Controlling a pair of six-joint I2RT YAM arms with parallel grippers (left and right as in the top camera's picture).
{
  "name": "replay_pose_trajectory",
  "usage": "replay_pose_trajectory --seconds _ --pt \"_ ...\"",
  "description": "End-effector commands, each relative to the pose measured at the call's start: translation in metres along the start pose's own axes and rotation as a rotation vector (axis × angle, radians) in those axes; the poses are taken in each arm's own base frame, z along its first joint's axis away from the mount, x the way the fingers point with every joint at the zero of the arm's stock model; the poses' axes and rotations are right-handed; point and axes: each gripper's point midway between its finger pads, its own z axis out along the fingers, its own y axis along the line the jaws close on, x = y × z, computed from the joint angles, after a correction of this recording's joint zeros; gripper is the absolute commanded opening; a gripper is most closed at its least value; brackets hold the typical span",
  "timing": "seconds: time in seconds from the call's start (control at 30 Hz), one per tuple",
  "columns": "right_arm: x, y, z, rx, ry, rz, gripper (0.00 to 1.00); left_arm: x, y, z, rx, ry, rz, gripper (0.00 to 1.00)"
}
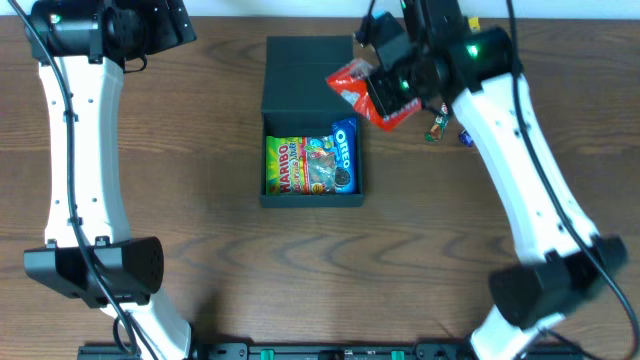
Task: Pack container
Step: 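Carry the red bag with the right gripper into the box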
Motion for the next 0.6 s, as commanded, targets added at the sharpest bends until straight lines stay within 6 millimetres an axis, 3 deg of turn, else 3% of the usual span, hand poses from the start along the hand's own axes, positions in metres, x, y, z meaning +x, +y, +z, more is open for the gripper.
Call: replay_pose_trajectory --seconds 0.0,0.13,0.3,0.57 --pt "0.017 0.013 0.014 -0.022 0.037 0.107 0.01 -0.005 -0.001 -0.008 0.007 -0.021 -0.002 0.95" --pt "0.018 0.04 0.044 -0.039 0.044 0.301 0.01 -0.005 -0.001 -0.008 0.007 -0.022 -0.016 0.95" --pt "0.017 0.06 0.08 0.072 -0.013 0.596 0.01 -0.006 -0.001 -0.008 0.006 -0.022 -0.028 0.95" --pt "0.005 0.087 0.1 0.199 -0.217 0.704 0.01 -0.007 0.0 -0.008 0.001 -0.027 -0.028 0.95"
